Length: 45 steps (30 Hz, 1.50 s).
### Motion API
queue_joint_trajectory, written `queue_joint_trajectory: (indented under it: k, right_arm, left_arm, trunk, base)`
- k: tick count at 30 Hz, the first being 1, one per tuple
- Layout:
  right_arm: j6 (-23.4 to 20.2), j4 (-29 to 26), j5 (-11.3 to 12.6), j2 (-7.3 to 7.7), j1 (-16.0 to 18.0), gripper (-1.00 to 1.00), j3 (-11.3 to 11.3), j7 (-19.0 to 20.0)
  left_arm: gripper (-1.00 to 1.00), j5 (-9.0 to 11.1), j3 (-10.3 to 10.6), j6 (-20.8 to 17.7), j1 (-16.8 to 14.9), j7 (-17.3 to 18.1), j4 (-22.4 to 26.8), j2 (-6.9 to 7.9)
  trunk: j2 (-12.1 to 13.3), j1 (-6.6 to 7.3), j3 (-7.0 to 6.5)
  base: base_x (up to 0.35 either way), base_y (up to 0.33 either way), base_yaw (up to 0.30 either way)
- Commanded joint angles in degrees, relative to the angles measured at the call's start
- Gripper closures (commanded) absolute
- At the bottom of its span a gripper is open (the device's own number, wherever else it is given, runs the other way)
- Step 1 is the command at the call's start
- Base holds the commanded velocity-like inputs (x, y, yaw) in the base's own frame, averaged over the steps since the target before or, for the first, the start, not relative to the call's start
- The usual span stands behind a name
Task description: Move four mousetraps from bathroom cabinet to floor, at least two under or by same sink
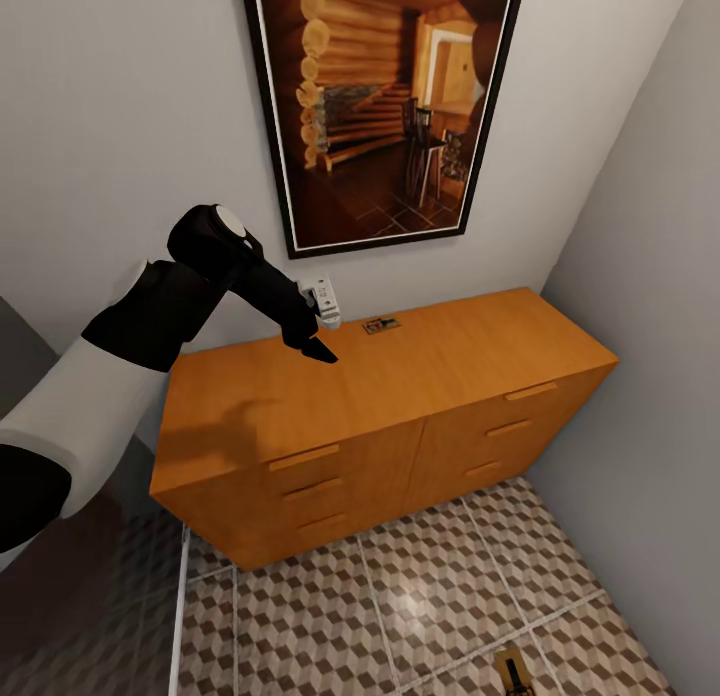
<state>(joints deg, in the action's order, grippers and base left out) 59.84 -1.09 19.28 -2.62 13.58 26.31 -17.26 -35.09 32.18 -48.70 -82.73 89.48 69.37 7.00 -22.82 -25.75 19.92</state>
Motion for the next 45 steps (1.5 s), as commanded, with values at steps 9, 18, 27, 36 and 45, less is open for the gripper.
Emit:
queue_joint_trajectory:
  k: [9, 18, 27, 36, 45]
  right_arm:
    - [0.16, 0.04, 0.41, -0.02, 0.04, 1.0, 0.5, -0.23]
    - [0.16, 0.04, 0.41, -0.02, 0.04, 1.0, 0.5, -0.23]
    - [0.16, 0.04, 0.41, -0.02, 0.04, 1.0, 0.5, -0.3]
    - [0.16, 0.04, 0.41, -0.02, 0.04, 1.0, 0.5, -0.32]
    - [0.16, 0.04, 0.41, -0.02, 0.04, 1.0, 0.5, -0.32]
  left_arm:
    - [-1.0, -0.51, 0.16, -0.61, -0.07, 0.52, 0.06, 0.12]
    - [-1.0, -0.51, 0.18, -0.61, -0.07, 0.52, 0.06, 0.04]
    - [-1.0, -0.54, 1.96, -0.61, -0.07, 0.52, -0.11, 0.03]
    - [-1.0, -2.81, 3.29, -0.69, -0.07, 0.52, -3.13, 0.03]
    - [-1.0, -4.06, 3.35, -0.84, 0.0, 0.34, -4.07, 0.03]
  trunk:
    - [-0.1, -0.03, 0.1]
    - [-0.1, -0.03, 0.1]
    - [-0.1, -0.03, 0.1]
    - [-0.1, -0.03, 0.1]
    - [-0.1, -0.03, 0.1]
  base:
    - [0.038, 0.001, 0.0]
    - [0.216, 0.0, 0.0]
    - [0.261, -0.057, 0.0]
    - [0.107, -0.029, 0.0]
    - [0.003, -0.001, 0.0]
